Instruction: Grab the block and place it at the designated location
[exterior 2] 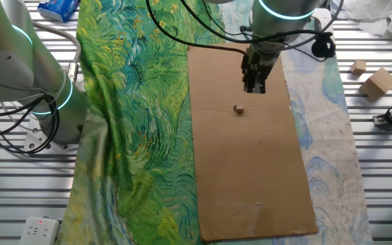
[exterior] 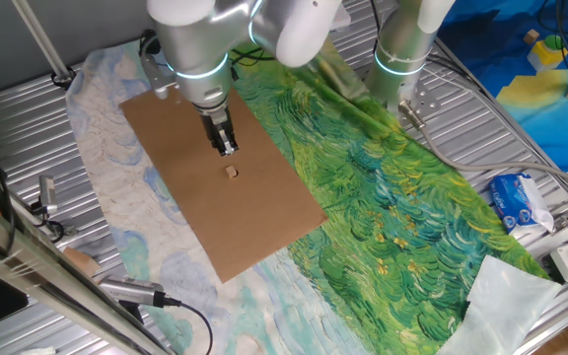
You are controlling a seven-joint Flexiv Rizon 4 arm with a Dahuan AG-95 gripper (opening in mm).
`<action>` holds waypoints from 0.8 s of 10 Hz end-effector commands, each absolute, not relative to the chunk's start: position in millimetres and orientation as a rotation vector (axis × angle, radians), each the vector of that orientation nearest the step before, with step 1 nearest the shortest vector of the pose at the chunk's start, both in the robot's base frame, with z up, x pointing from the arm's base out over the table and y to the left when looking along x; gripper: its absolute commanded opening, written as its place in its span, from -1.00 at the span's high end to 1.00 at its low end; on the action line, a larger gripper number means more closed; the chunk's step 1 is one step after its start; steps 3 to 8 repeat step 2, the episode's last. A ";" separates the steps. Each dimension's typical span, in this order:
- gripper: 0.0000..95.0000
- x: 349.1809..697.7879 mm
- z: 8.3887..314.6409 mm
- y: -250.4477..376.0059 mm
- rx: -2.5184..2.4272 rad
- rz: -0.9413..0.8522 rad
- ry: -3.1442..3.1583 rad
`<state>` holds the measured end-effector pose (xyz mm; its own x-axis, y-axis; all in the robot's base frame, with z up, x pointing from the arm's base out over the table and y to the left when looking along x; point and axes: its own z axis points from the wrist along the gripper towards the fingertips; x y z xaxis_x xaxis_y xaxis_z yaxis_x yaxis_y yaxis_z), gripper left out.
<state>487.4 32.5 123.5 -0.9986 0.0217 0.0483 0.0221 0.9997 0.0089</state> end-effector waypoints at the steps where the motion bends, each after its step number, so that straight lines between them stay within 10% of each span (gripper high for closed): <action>1: 1.00 488.2 122.8 33.0 -0.038 -0.015 -3.092; 8: 1.00 488.2 122.8 33.0 -0.038 -0.014 -3.092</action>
